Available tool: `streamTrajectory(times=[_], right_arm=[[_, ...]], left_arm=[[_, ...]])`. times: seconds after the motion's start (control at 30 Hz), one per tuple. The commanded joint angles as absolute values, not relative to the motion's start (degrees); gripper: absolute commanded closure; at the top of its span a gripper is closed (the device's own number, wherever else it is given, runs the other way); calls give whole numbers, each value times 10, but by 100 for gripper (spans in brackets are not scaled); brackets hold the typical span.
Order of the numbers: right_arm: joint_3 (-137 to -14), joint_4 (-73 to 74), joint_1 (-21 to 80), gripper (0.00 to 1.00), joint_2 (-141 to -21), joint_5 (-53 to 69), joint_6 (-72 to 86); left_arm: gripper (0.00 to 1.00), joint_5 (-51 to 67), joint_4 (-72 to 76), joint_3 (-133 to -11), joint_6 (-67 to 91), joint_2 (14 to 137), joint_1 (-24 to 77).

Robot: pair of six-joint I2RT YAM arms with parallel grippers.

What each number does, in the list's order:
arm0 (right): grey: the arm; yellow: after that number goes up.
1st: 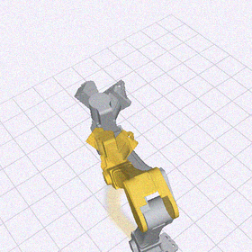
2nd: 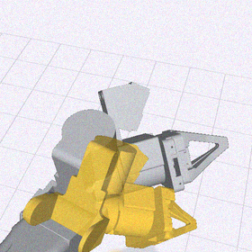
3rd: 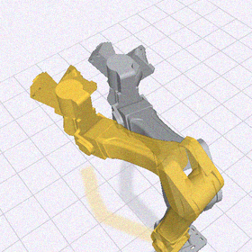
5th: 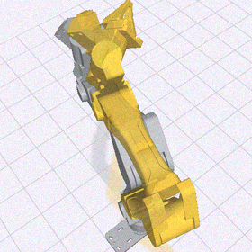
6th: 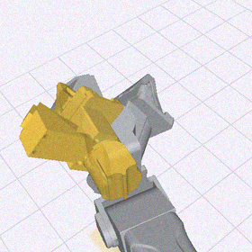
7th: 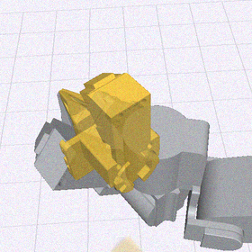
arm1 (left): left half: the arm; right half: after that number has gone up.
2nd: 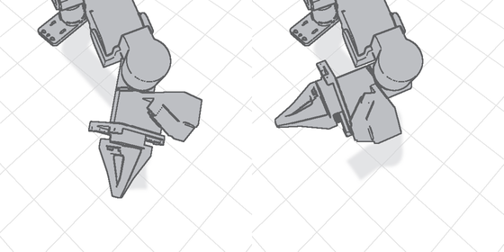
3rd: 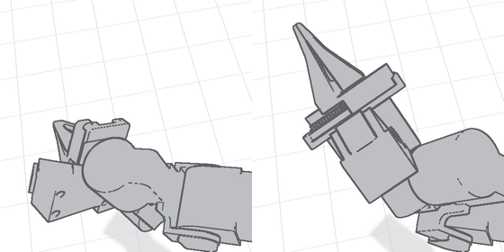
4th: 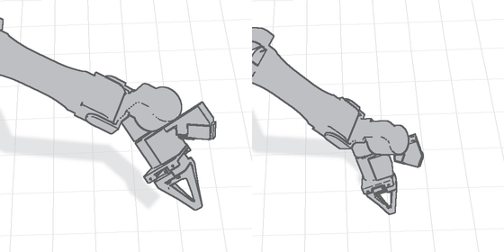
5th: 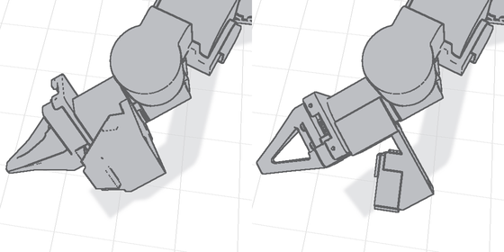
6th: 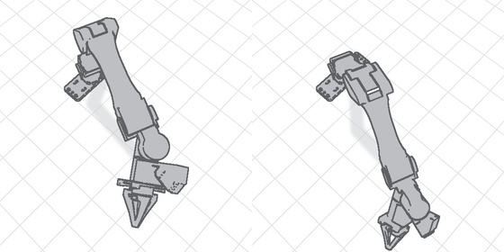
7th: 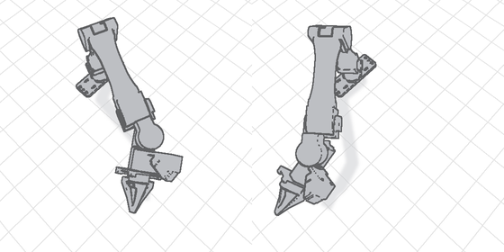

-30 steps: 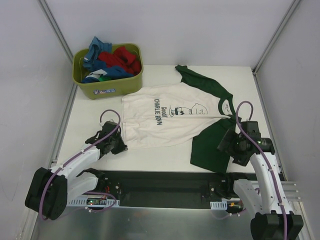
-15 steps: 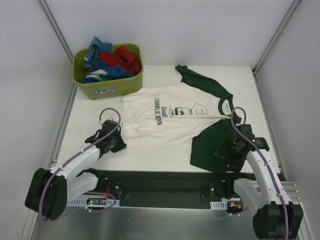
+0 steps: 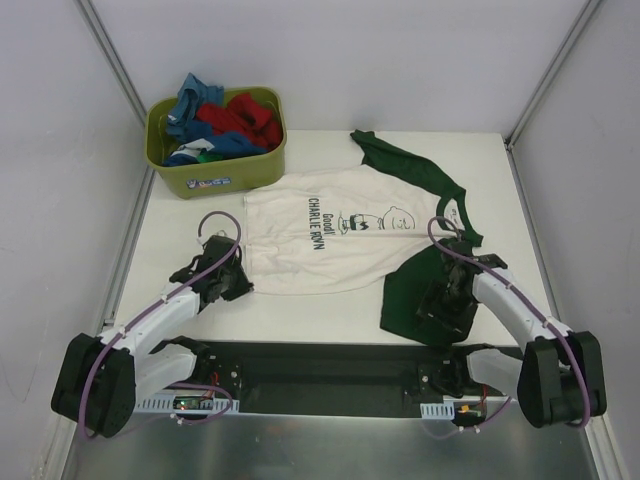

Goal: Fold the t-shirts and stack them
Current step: Flatten out the tshirt

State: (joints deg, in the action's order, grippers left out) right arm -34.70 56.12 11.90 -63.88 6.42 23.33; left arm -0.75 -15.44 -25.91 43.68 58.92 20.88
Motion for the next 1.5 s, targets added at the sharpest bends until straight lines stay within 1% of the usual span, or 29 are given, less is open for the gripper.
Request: streamTrajectory(times=[0.0, 0.33, 0.47, 0.53, 0.57, 0.63, 0.67, 0.73, 0.77, 0.83, 0.87, 0.97, 1.03, 1.07, 1.1, 1.17, 1.2, 1.27, 1.3, 1.37, 1.4, 1.47], right_arm=[[-355, 531, 140, 29, -679, 50, 255], [-381, 466, 143, 31, -783, -15, 239], [-371, 405, 143, 35, -824, 32, 242], [-387, 400, 148, 39, -832, 19, 231], [-388, 391, 151, 44, -831, 18, 230], [-389, 378, 152, 50, -825, 27, 228], [-390, 372, 153, 58, -823, 28, 227], [-395, 374, 156, 67, -820, 23, 222], [-395, 378, 156, 77, -818, 19, 221], [-397, 387, 157, 90, -800, 9, 216], [-398, 397, 158, 99, -788, 4, 217], [-416, 439, 160, 99, -721, -46, 217], [-436, 477, 160, 99, -648, -89, 216], [-461, 488, 160, 99, -623, -101, 213], [-481, 500, 161, 100, -573, -127, 210], [-522, 533, 161, 99, -528, -154, 199], [-573, 542, 161, 99, -493, -176, 193], [-632, 564, 160, 99, -465, -199, 179], [-688, 569, 160, 99, -446, -218, 173], [-752, 573, 160, 99, -428, -233, 157], [-814, 570, 159, 99, -416, -239, 152], [-872, 559, 160, 99, -404, -239, 132]], left_arm=[[100, -29, -157, -282, 420, 596, 202], [100, -29, -157, -282, 417, 606, 193], [100, -28, -157, -282, 414, 604, 192], [100, -30, -157, -281, 411, 599, 192], [100, -31, -157, -281, 410, 598, 192], [100, -31, -158, -282, 410, 594, 191], [100, -30, -159, -282, 410, 594, 190], [100, -29, -158, -284, 410, 592, 190], [100, -28, -158, -285, 409, 590, 190], [100, -25, -160, -287, 409, 580, 189], [100, -24, -162, -290, 409, 575, 189], [100, -16, -168, -303, 411, 541, 189], [100, -11, -174, -319, 412, 501, 189], [100, -11, -176, -326, 412, 486, 189], [100, -8, -178, -344, 412, 454, 189], [100, -7, -180, -368, 406, 421, 191], [100, -8, -181, -399, 403, 395, 189], [100, -7, -185, -437, 392, 373, 189], [100, -6, -186, -480, 389, 359, 189], [100, -1, -190, -529, 377, 352, 190], [100, -1, -192, -580, 374, 350, 190], [100, 14, -202, -633, 360, 350, 190]])
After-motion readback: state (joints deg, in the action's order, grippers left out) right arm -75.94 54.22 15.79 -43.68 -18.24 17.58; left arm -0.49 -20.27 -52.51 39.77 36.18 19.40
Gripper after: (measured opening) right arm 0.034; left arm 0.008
